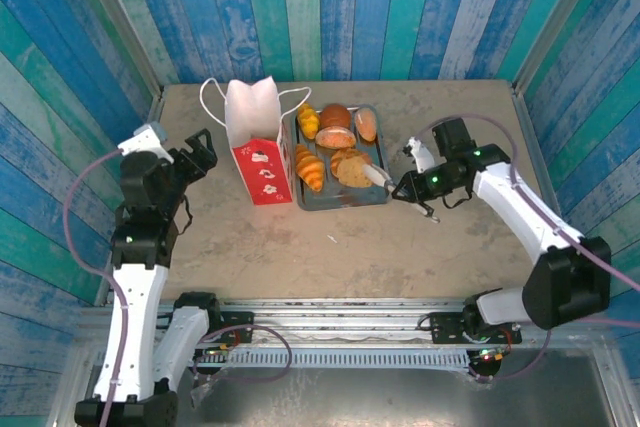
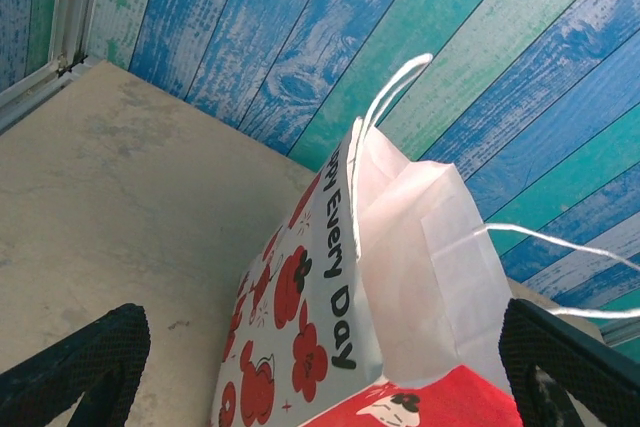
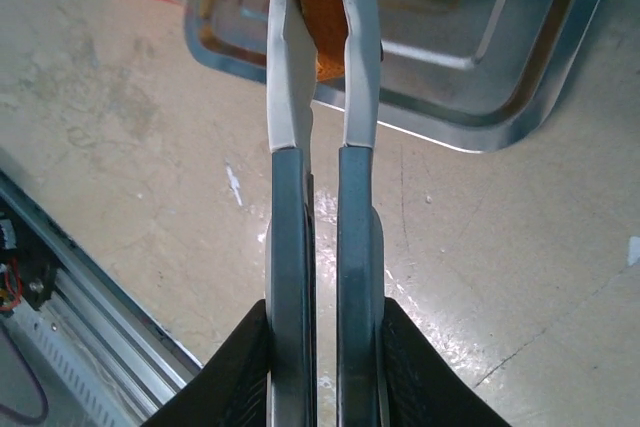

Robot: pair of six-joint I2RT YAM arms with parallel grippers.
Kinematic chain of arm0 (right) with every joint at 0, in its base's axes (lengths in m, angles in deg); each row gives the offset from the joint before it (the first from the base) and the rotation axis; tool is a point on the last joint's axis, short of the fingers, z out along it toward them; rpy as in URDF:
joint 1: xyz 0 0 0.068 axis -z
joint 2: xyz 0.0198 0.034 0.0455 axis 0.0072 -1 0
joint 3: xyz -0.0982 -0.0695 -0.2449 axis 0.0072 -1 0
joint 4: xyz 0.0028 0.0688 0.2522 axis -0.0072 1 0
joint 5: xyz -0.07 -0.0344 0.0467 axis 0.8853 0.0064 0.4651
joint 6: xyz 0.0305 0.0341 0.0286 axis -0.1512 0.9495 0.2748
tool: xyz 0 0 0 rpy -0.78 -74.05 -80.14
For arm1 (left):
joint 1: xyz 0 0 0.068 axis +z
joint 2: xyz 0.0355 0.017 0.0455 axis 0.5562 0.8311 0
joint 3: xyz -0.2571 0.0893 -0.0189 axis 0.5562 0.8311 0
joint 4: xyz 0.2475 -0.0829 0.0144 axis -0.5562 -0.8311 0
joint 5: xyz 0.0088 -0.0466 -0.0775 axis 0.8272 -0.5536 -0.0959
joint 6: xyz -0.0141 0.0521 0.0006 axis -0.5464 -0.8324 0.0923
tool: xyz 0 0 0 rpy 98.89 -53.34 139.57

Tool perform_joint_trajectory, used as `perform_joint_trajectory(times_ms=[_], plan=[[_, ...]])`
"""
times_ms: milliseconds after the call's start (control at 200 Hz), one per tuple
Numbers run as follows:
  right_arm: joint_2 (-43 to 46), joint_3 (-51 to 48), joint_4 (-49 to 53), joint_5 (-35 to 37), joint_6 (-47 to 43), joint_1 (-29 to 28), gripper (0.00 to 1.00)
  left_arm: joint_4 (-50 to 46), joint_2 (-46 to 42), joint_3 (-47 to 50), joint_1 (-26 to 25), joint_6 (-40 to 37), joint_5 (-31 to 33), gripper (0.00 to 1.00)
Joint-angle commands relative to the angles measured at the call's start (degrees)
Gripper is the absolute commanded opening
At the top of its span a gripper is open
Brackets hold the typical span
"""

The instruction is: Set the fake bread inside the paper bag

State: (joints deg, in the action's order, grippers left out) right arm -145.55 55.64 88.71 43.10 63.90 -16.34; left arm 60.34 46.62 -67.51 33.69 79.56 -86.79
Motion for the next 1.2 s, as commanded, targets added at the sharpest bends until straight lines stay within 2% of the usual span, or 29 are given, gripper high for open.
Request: perform_joint_trajectory(times_ms=[0, 175, 316, 416, 531, 701, 761, 942, 1197], plan=[[4.7, 3.7, 2.4, 0.7, 1.5, 0.1, 0.22, -1.0, 2.9, -2.6, 0.2, 2.1, -2.9, 0.94], [9.6, 8.3, 5.0, 2.7, 3.6, -0.5, 0.22, -0.7, 7.7, -5.1, 0.3, 2.0, -6.8, 0.94], [13.1, 13.0, 5.9, 7.0, 5.8, -2.2, 0.21, -4.9, 11.2, -8.7, 0.3, -2.1, -3.9, 0.96], [14.5, 16.9, 6.0, 11.2, 6.7, -5.1, 0.21, -6.3, 13.2, -10.0, 0.3, -4.0, -3.8, 0.98], [13.6, 23.1, 7.1, 15.2, 7.3, -9.6, 0.21, -3.8, 14.8, -9.3, 0.3, -3.7, -8.4, 0.99], [8.7, 32.1, 7.4, 20.4, 7.3, -17.1, 0.20, -0.3, 17.6, -8.2, 0.3, -2.5, -11.9, 0.94], [6.4, 35.2, 7.0, 22.7, 7.0, -21.8, 0.20, 0.8, 18.2, -7.8, 0.3, -2.0, -12.7, 0.92], [-2.2, 43.8, 6.1, 29.3, 4.7, -30.7, 0.20, 6.1, 17.3, -3.9, 0.3, 0.0, -10.4, 0.82], [-16.5, 59.2, 11.2, 34.5, 1.4, -35.8, 0.20, 8.2, 18.5, -2.5, 0.3, 1.6, -13.3, 0.73]])
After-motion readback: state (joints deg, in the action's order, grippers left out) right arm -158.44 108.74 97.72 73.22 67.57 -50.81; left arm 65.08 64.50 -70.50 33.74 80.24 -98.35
